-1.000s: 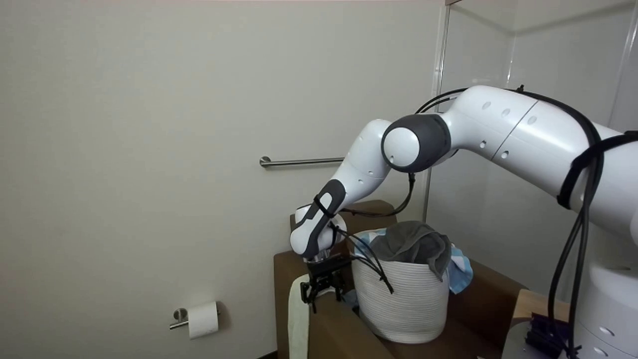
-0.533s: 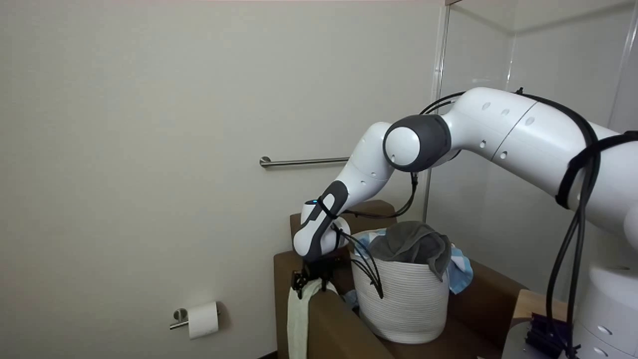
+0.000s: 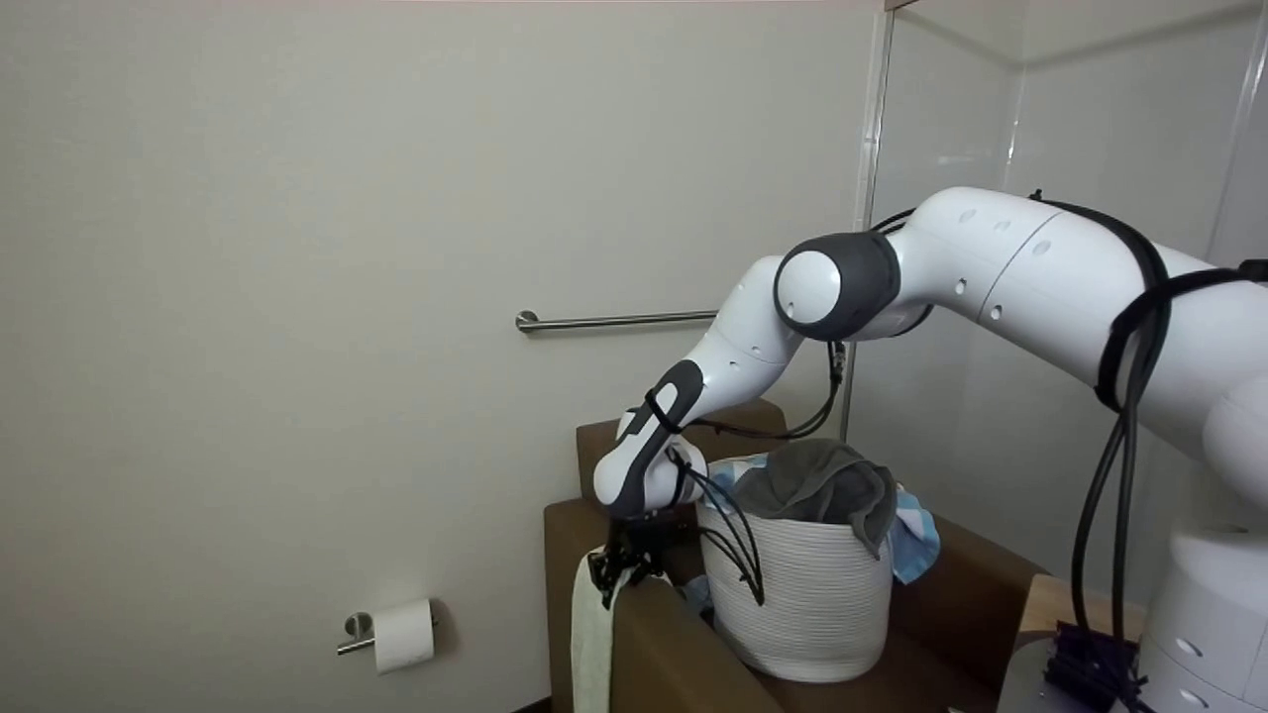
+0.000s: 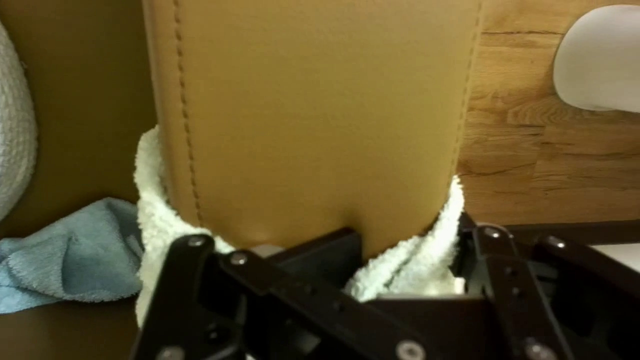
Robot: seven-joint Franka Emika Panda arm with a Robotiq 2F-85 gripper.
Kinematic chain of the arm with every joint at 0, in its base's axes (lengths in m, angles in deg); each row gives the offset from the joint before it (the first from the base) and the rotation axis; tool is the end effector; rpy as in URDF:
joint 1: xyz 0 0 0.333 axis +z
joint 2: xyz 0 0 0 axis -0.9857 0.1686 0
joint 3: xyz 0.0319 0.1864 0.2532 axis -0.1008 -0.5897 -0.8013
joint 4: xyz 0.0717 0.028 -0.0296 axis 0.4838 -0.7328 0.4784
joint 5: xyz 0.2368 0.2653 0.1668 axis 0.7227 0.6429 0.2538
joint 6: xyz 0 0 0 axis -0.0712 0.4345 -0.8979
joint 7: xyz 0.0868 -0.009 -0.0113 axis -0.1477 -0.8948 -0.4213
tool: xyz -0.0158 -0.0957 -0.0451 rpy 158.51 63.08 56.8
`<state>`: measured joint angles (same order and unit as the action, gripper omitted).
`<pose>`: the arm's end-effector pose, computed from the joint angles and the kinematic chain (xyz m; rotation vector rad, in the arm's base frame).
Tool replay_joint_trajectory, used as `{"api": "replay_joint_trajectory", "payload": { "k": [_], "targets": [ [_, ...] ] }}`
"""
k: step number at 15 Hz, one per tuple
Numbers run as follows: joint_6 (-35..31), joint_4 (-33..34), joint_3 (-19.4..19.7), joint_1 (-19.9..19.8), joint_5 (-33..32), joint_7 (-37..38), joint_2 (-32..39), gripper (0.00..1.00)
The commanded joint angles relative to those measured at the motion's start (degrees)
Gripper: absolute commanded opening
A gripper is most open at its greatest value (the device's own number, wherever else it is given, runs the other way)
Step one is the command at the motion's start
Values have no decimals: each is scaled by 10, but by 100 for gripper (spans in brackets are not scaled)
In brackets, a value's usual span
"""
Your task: Pick up the cloths and put them in the bag
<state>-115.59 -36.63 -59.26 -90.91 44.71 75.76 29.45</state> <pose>0.6656 -0.0634 -0.0165 -2.9568 0.4713 -0.0457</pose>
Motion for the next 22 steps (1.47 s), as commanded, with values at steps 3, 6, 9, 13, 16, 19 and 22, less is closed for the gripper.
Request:
{"api": "replay_joint_trajectory", "payload": {
  "k": [3,6,9,13,16,19,22],
  "targets": [
    [-4,-4,-40,-32,35,-52,4,10],
    [2,-3,-57,-38,43,-58,-8,6],
    [17,0,-68,-35,44,-67,-29,8],
    [44,-2,-91,-32,45,-89,-65,9],
    [77,-16,-93,-29,49,-91,-110,8],
    [104,-32,-83,-24,53,-86,-159,9],
    [134,-34,-64,-18,57,-68,-209,9]
  ]
}}
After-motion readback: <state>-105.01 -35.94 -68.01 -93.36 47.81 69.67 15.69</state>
